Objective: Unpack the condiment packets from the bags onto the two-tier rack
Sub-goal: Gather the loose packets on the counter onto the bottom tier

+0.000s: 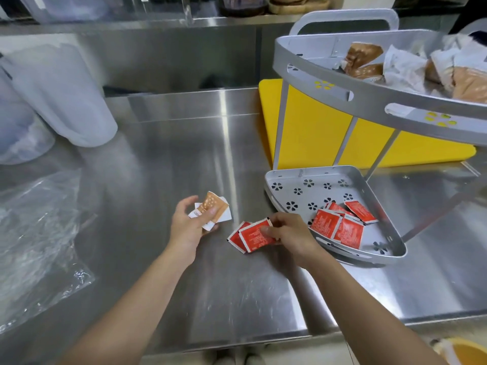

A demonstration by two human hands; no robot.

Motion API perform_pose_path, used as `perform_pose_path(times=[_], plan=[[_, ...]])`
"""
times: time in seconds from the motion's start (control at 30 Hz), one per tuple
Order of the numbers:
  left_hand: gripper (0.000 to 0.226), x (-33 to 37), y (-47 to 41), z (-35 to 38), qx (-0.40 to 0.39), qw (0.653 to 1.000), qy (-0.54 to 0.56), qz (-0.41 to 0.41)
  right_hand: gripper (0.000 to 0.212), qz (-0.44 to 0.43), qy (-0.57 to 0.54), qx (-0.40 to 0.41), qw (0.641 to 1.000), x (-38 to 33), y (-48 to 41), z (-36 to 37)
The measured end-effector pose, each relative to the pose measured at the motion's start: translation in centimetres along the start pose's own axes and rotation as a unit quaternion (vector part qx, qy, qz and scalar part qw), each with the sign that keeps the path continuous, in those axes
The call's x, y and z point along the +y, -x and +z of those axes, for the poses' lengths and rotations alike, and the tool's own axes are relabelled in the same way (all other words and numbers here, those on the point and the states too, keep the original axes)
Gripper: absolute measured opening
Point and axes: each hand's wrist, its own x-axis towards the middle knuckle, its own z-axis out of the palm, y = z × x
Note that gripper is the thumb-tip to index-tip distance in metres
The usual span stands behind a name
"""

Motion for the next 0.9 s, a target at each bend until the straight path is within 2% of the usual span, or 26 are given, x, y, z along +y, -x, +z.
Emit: perform_pose_path(times=[0.03,0.17,0.27,0.37,0.4,0.43,0.5,0.6,0.67,0.8,0.9], plan=[[0.038,0.1,0.0,-0.2,0.004,0.999,0.016,-0.027,0.014,-0.008,0.025,-0.006,1.000,-0.1,-0.2,0.1],[0.007,0.3,0.5,-0.5,-0.046,0.990,0.048,-0.123,0.024,-0.041,0.148,-0.007,0.988,-0.3,-1.1,1.5],[0.006,0.0,0.7,-0.9,-0.062,0.983,0.069,-0.156,0.027,-0.052,0.318,0.015,0.947,0.1,-2.1,2.9],[0.012,0.2,0.8,-1.4,-0.055,0.981,0.081,-0.169,0.070,-0.026,0.416,0.021,0.909,0.2,-2.2,4.3],[0.015,0.2,0.8,-1.6,-0.057,0.980,0.087,-0.170,0.075,-0.023,0.433,0.020,0.901,0.2,-2.3,4.6],[0.018,0.3,0.8,-1.7,-0.062,0.979,0.094,-0.170,0.073,-0.017,0.442,0.018,0.897,0.0,-2.3,4.9],[0.022,0.5,1.0,-1.8,-0.073,0.977,0.102,-0.170,0.054,-0.002,0.438,-0.003,0.899,-0.4,-2.3,5.0],[0.021,0.9,1.0,-1.6,-0.085,0.980,0.081,-0.163,0.030,-0.011,0.362,-0.056,0.931,-0.3,-2.0,4.6],[0.019,1.3,1.1,-1.0,-0.087,0.983,0.057,-0.150,0.022,-0.039,0.310,-0.055,0.948,-0.3,-1.3,3.8],[0.011,3.7,2.2,2.0,-0.055,0.995,0.026,-0.073,0.020,-0.085,0.231,0.017,0.969,-1.8,0.7,0.8],[0.016,7.8,3.6,5.1,-0.052,0.996,0.025,0.070,0.025,-0.102,0.159,0.109,0.976,-3.0,1.8,-2.0]])
